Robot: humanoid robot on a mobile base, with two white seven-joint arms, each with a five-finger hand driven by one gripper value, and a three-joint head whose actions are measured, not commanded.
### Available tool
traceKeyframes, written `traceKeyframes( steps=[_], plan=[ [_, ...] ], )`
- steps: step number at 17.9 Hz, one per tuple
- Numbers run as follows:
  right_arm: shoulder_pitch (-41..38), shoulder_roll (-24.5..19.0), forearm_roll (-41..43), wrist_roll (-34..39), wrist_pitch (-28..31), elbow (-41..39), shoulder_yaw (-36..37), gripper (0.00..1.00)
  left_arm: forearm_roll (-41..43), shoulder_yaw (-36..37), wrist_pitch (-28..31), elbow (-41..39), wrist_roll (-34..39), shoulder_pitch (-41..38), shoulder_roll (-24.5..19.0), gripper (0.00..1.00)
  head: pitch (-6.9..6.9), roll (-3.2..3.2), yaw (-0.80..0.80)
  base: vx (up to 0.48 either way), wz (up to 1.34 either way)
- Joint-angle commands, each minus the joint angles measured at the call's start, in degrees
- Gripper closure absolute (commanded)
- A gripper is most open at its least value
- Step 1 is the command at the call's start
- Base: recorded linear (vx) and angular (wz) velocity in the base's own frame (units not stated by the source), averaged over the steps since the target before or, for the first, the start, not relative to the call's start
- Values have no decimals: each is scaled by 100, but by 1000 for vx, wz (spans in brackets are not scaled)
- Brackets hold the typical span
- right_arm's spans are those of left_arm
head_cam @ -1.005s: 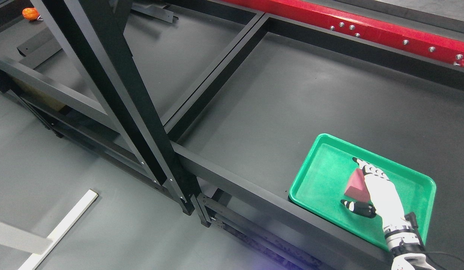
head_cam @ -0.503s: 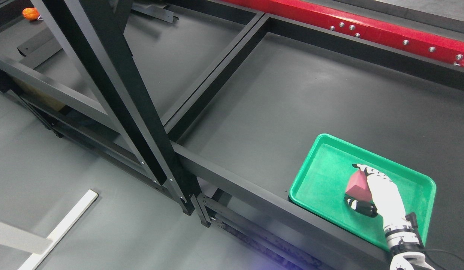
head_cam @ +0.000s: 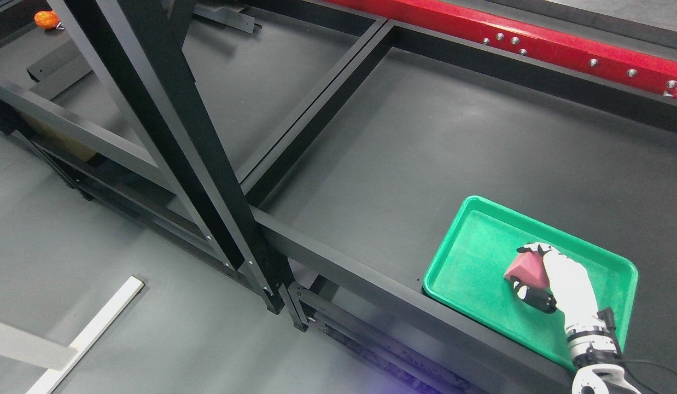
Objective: Pick pink block from left shelf to tray
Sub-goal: 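Lift the pink block up out of the green tray with the right hand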
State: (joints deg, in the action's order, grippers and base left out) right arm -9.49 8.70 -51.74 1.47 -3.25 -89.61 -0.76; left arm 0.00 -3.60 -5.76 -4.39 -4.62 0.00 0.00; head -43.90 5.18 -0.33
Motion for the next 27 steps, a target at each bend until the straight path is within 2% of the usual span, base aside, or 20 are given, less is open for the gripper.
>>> traceKeyframes(
  steps=[1, 9, 11, 17, 21, 27],
  plan=[
    [35, -17, 128, 3, -70, 66, -4, 97, 9, 0, -5, 0, 4, -53, -100, 0, 0, 0, 0, 0, 0],
    [-53, -350, 1060, -24, -694, -434, 875, 96, 9, 0, -5, 0, 4, -53, -100, 0, 0, 0, 0, 0, 0],
    [-62, -553, 1078, -312, -729, -557, 1060, 96, 9, 0, -5, 0, 4, -53, -100, 0, 0, 0, 0, 0, 0],
    [-307, -658, 1113, -1604, -1027, -900, 1209, 96, 9, 0, -5, 0, 4, -53, -100, 0, 0, 0, 0, 0, 0],
    [-466, -770, 1507, -1658, -1467, -909, 1526, 96, 9, 0, -5, 0, 4, -53, -100, 0, 0, 0, 0, 0, 0],
    [-528, -770, 1667, -1658, -1521, -909, 1588, 96, 9, 0, -5, 0, 4, -53, -100, 0, 0, 0, 0, 0, 0]
  ],
)
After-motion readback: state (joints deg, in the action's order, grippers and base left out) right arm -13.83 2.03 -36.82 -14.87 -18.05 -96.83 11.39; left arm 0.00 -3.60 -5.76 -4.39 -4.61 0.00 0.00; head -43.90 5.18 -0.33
